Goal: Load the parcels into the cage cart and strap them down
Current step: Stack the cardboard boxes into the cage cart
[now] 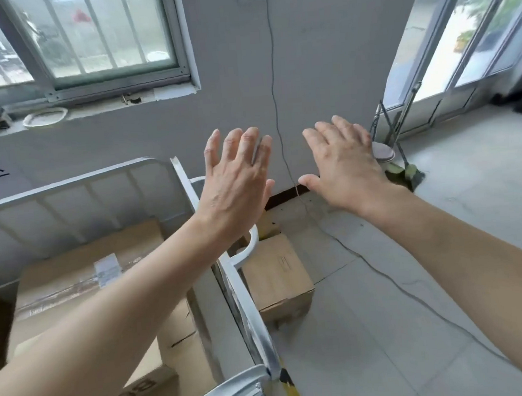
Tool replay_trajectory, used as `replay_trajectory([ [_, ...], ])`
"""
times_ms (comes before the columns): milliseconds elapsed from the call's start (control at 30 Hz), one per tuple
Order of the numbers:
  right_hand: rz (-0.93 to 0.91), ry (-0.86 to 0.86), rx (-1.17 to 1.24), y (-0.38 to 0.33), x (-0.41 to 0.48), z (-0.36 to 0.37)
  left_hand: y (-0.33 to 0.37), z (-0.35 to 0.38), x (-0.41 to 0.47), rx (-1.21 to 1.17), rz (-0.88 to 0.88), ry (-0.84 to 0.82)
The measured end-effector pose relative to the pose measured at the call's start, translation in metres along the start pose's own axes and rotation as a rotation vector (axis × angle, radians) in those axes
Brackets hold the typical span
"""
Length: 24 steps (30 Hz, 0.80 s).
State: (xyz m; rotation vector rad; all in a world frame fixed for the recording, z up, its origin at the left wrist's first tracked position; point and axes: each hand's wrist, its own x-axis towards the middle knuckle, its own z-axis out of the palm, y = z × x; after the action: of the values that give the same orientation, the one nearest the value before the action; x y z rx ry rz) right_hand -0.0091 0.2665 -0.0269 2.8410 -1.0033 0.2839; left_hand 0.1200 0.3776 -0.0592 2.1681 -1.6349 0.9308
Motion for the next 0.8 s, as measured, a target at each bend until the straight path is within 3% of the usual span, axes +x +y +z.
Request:
replay_trajectory([
  [367, 0.0, -0.019, -0.012, 0.063, 0.033, 0.025, 0.039, 0.054, 0.051, -0.032, 0.004, 0.041],
  [567, -0.227, -0.013, 0.011, 0.1, 0.104, 0.056, 0.053, 0.098, 0.081, 0.103, -0.176, -0.003],
  [800, -0.491, -0.064, 0.037, 0.183, 0.167, 0.085, 0.126, 0.15, 0.127, 0.257, -0.441, -0.113],
])
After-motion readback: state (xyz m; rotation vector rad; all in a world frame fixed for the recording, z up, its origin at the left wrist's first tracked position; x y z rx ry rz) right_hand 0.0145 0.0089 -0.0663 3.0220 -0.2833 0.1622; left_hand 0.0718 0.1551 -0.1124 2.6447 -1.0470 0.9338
